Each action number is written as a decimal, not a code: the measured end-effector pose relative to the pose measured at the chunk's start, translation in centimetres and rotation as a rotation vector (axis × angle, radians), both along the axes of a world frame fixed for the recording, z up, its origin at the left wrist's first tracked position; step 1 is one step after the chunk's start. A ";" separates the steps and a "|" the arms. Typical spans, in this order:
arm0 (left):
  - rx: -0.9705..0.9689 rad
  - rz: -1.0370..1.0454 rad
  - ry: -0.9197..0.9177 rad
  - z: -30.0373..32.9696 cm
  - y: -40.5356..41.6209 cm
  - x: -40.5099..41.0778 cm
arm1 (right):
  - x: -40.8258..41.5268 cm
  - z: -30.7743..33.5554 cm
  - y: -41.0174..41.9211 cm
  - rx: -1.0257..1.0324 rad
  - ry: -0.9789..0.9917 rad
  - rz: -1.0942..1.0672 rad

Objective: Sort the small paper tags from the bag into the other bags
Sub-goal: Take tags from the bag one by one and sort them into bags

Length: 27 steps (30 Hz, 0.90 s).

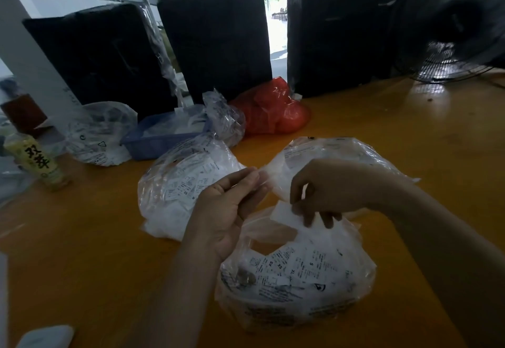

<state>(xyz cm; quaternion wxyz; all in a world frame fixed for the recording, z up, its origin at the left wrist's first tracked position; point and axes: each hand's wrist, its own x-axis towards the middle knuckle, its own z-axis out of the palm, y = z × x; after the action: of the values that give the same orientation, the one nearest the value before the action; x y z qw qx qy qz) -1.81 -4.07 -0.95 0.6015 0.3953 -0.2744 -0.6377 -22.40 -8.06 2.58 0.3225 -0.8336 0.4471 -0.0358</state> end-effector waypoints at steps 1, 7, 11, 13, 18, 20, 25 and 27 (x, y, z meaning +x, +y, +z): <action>-0.001 0.000 0.003 0.0 0.0 0.0 | -0.4 0.2 -0.1 0.031 -0.102 -0.048; -0.018 0.017 0.038 0.1 -0.2 0.3 | -1.3 0.7 -1.0 -0.032 -0.546 -0.343; -0.017 0.015 0.050 0.1 -0.2 0.5 | -1.1 0.7 -1.2 -0.067 -0.596 -0.421; -0.020 0.015 0.054 0.2 -0.2 0.5 | -1.0 0.8 -1.2 -0.063 -0.636 -0.446; -0.024 0.006 0.054 0.2 -0.1 0.4 | -0.8 1.0 -0.8 -0.117 -0.617 -0.453; -0.029 -0.005 0.044 0.2 0.0 0.4 | -0.6 1.1 -0.7 -0.115 -0.672 -0.477; -0.025 -0.023 0.023 0.2 0.0 0.2 | 0.1 1.0 -0.5 0.049 -0.873 -0.490; -0.028 -0.022 0.028 0.2 0.0 0.2 | 0.4 0.8 -0.5 0.070 -0.878 -0.473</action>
<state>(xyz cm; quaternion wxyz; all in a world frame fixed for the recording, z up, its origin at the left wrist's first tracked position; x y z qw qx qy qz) -1.59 -4.10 -0.75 0.6036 0.3749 -0.2790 -0.6459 -22.05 -8.52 3.40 0.4909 -0.6045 0.4468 -0.4404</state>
